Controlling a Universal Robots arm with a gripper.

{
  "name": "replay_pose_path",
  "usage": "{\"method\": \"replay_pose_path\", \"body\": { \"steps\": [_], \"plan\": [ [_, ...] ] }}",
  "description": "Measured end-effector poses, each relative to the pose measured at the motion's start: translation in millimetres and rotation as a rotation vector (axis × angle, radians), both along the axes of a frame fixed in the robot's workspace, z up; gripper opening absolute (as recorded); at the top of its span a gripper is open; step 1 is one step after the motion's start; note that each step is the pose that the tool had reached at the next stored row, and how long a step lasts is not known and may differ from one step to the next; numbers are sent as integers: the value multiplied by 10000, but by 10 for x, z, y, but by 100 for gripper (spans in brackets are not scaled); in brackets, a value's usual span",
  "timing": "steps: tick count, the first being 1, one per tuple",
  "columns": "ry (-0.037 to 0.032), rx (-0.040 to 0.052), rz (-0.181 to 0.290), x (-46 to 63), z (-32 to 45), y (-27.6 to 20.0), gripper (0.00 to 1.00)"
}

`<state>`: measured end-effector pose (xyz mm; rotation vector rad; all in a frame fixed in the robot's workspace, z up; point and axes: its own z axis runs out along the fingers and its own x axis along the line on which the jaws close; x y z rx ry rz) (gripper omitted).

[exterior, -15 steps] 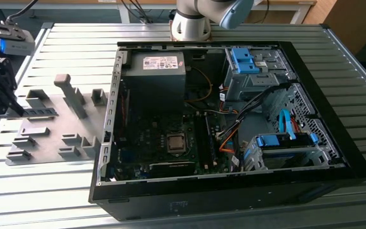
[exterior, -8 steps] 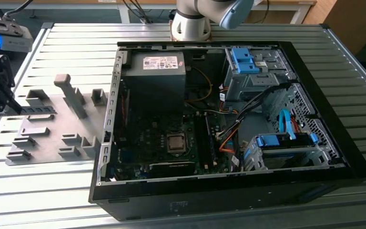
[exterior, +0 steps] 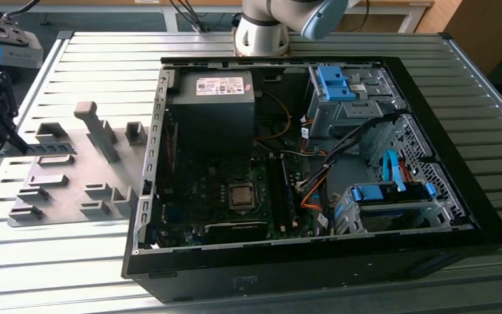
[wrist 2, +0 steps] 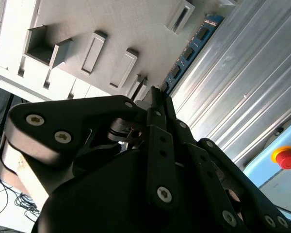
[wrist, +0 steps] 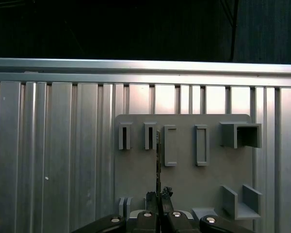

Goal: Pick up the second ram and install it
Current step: 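Pick up the second ram and move it above second insertion slot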

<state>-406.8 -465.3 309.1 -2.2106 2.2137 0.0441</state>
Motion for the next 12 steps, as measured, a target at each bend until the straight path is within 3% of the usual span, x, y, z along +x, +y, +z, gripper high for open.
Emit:
{"method": "replay_pose_path", "body": {
  "steps": [12],
  "plan": [
    [0,0,-1,0,40,0,14]
  ]
}}
